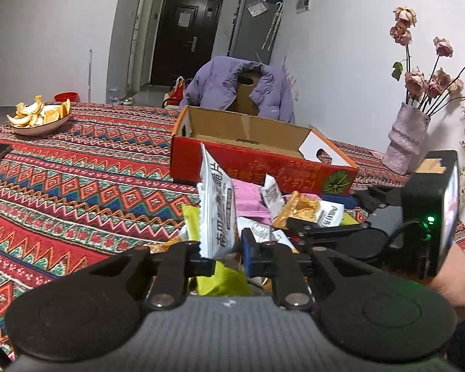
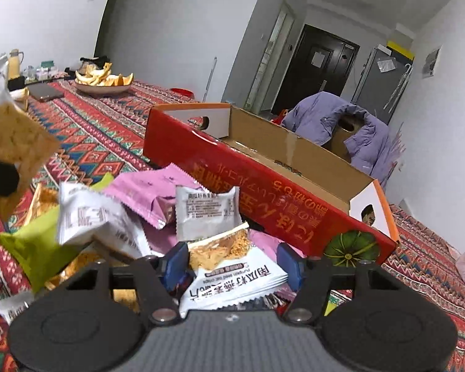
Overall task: Organize snacks
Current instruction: 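Carry the white packets into the red box and open both grippers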
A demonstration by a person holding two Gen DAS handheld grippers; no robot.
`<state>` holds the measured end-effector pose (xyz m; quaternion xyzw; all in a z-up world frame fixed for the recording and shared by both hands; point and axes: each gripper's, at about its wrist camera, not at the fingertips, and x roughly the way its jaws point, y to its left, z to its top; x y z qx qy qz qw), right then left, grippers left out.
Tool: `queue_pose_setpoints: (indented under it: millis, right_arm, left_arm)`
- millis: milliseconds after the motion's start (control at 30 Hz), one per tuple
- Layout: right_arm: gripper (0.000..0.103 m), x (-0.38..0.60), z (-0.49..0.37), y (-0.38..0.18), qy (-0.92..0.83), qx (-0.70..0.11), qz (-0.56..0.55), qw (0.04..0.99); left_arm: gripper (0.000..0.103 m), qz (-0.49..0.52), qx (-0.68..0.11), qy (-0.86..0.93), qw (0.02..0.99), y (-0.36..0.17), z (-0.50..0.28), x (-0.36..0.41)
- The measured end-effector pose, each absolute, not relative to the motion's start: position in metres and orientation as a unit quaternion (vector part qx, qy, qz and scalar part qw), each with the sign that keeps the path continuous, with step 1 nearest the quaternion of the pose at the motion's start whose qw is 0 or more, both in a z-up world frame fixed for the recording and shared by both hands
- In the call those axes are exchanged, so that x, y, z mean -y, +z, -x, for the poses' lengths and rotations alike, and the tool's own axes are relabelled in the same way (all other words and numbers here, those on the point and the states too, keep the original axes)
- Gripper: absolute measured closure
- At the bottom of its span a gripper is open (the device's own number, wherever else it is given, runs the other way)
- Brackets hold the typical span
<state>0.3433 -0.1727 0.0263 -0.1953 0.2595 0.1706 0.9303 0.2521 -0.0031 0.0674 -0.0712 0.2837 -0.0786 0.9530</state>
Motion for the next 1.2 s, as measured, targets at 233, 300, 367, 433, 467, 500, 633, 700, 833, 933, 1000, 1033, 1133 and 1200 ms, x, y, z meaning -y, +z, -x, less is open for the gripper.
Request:
queue_pose_setpoints:
  millis: [233, 300, 367, 433, 467, 500, 633, 700, 833, 933, 1000, 1033, 1133, 1200]
  right_arm:
    - [0.066, 0.188, -0.301, 0.034, 0.169, -0.271, 0.180, 0.930]
    - [0.069, 0.198, -0.283, 0.040, 0.162, -0.265, 0.152, 0.938]
    - [0.094, 0.207, -0.268, 0.045, 0.156, -0.260, 0.132, 0.944]
    - [0.093, 0.217, -0.254, 0.049, 0.151, -0.254, 0.107, 0.949]
    - [0.093, 0.221, -0.250, 0.051, 0.149, -0.249, 0.096, 0.952]
    - [0.093, 0.226, -0.245, 0.052, 0.148, -0.245, 0.088, 0.954]
    - [0.094, 0.236, -0.239, 0.055, 0.140, -0.241, 0.070, 0.958]
    - [0.094, 0.241, -0.236, 0.060, 0.143, -0.230, 0.055, 0.961]
    - [0.094, 0.246, -0.238, 0.076, 0.148, -0.203, 0.042, 0.967]
    - [0.094, 0.253, -0.252, 0.091, 0.170, -0.195, 0.030, 0.965]
    - [0.094, 0.258, -0.269, 0.103, 0.181, -0.192, 0.033, 0.964]
    - [0.094, 0.260, -0.280, 0.109, 0.183, -0.190, 0.036, 0.964]
    - [0.094, 0.269, -0.326, 0.125, 0.180, -0.189, 0.029, 0.965]
    - [0.094, 0.277, -0.369, 0.132, 0.176, -0.198, 0.007, 0.964]
  left_arm:
    - [0.087, 0.049, -0.269, -0.085, 0.958, 0.068, -0.234, 0.007]
    - [0.087, 0.046, -0.265, -0.092, 0.959, 0.068, -0.227, 0.010]
    - [0.087, 0.043, -0.262, -0.095, 0.959, 0.068, -0.220, 0.014]
    - [0.087, 0.040, -0.260, -0.098, 0.960, 0.069, -0.214, 0.018]
    - [0.087, 0.039, -0.258, -0.099, 0.960, 0.069, -0.212, 0.019]
    - [0.087, 0.037, -0.257, -0.099, 0.961, 0.070, -0.211, 0.021]
    - [0.087, 0.035, -0.250, -0.095, 0.963, 0.075, -0.209, 0.024]
    - [0.087, 0.033, -0.247, -0.092, 0.964, 0.078, -0.211, 0.026]
    - [0.087, 0.031, -0.249, -0.092, 0.964, 0.084, -0.230, 0.024]
    - [0.087, 0.026, -0.247, -0.106, 0.963, 0.098, -0.263, 0.023]
    - [0.087, 0.012, -0.238, -0.113, 0.965, 0.108, -0.290, 0.024]
    - [0.087, 0.001, -0.232, -0.115, 0.966, 0.113, -0.308, 0.026]
    - [0.087, -0.017, -0.220, -0.107, 0.969, 0.124, -0.360, 0.028]
    - [0.087, -0.012, -0.223, -0.108, 0.969, 0.128, -0.399, 0.028]
